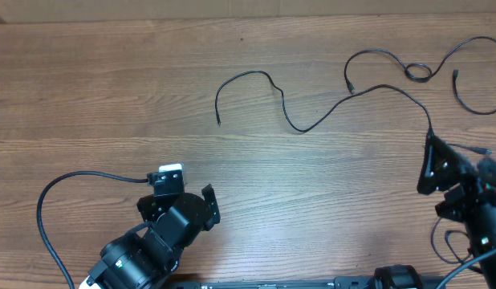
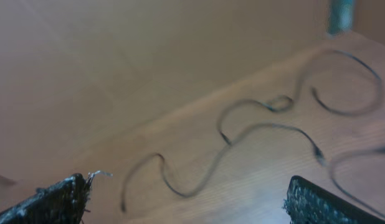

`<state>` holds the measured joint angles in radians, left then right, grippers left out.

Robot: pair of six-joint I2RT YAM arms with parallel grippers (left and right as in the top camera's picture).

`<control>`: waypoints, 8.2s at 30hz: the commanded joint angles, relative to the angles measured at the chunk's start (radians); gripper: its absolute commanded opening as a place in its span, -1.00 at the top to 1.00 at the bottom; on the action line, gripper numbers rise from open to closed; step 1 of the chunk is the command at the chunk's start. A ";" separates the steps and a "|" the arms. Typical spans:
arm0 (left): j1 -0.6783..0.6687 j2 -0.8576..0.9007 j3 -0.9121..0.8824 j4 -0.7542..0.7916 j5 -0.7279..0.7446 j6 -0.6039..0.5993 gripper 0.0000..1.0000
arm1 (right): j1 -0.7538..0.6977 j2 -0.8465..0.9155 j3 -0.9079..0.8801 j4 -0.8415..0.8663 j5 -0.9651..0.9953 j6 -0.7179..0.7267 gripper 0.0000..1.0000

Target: Untangle cables

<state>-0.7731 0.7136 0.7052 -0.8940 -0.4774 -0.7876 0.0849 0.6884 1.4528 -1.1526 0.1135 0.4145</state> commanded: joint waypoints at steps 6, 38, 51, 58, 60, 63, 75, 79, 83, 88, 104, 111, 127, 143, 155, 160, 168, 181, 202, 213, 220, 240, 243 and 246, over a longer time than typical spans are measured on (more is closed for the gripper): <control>-0.006 0.000 -0.008 0.001 0.005 -0.021 -0.99 | 0.008 0.027 -0.106 0.212 -0.102 -0.202 -0.99; 0.233 -0.218 -0.010 -0.082 -0.107 0.171 -0.99 | -0.041 -0.686 -1.211 0.769 -0.134 -0.262 -1.00; 0.309 -0.472 -0.040 -0.077 -0.121 0.294 -0.99 | -0.042 -0.686 -1.445 1.073 -0.133 -0.230 -1.00; 0.324 -0.582 -0.154 0.019 -0.204 0.294 -0.99 | -0.043 -0.675 -1.445 1.070 -0.089 -0.241 -1.00; 0.332 -0.606 -0.183 0.060 -0.214 0.295 -0.99 | -0.043 -0.650 -1.445 1.070 -0.090 -0.241 -1.00; 0.358 -0.642 -0.226 0.111 -0.213 0.340 -0.99 | -0.040 -0.597 -1.445 1.070 -0.093 -0.240 -1.00; 0.443 -0.710 -0.331 0.203 -0.202 0.473 -0.99 | -0.022 -0.686 -1.445 1.072 -0.092 -0.293 -1.00; 0.450 -0.710 -0.333 0.203 -0.202 0.478 -0.99 | -0.047 -0.686 -1.445 1.072 -0.093 -0.292 -1.00; 0.455 -0.710 -0.343 0.204 -0.203 0.478 -0.99 | -0.085 -0.686 -1.445 1.072 -0.101 -0.288 -1.00; 0.462 -0.710 -0.370 0.230 -0.201 0.494 -0.99 | -0.087 -0.686 -1.446 1.071 -0.109 -0.288 -1.00; 0.611 -0.710 -0.491 0.444 0.078 0.731 -0.99 | -0.095 -0.686 -1.446 1.070 -0.108 -0.307 -1.00; 0.644 -0.711 -0.525 0.454 0.086 0.766 -0.99 | -0.115 -0.686 -1.446 1.074 -0.144 -0.264 -0.99; 0.644 -0.711 -0.553 0.458 0.086 0.766 -0.99 | -0.115 -0.685 -1.445 1.072 -0.138 -0.262 -1.00; 0.644 -0.711 -0.553 0.426 0.086 0.766 -0.99 | -0.115 -0.685 -1.445 1.072 -0.138 -0.262 -1.00; 0.644 -0.711 -0.570 0.410 0.087 0.766 -0.99 | -0.115 -0.685 -1.445 1.072 -0.138 -0.262 -1.00; 0.644 -0.711 -0.571 0.419 0.087 0.766 -0.99 | -0.115 -0.685 -1.445 1.072 -0.138 -0.262 -1.00; 0.650 -0.711 -0.571 0.420 0.087 0.766 -0.99 | -0.115 -0.685 -1.445 1.072 -0.138 -0.262 -1.00; 0.683 -0.711 -0.571 0.419 0.087 0.766 -0.99 | -0.115 -0.685 -1.445 1.072 -0.138 -0.262 -1.00; 0.683 -0.711 -0.571 0.419 0.087 0.766 -0.99 | -0.115 -0.685 -1.445 1.072 -0.138 -0.262 -1.00; 0.683 -0.710 -0.571 0.419 0.087 0.766 -0.99 | -0.115 -0.685 -1.445 1.072 -0.138 -0.262 -1.00; 0.683 -0.710 -0.571 0.419 0.087 0.766 -0.99 | -0.115 -0.686 -1.445 1.072 -0.138 -0.262 -1.00; 0.683 -0.710 -0.571 0.419 0.056 0.766 -0.99 | -0.115 -0.685 -1.445 1.072 -0.138 -0.262 -1.00; 0.683 -0.710 -0.571 0.418 0.056 0.766 -0.99 | -0.115 -0.686 -1.445 1.072 -0.138 -0.262 -1.00; 0.683 -0.710 -0.571 0.419 0.068 0.765 -0.99 | -0.115 -0.685 -1.445 1.072 -0.138 -0.262 -1.00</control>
<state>-0.0971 0.0151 0.1421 -0.4786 -0.4038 -0.0441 -0.0257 0.0128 0.0181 -0.0837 -0.0219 0.1459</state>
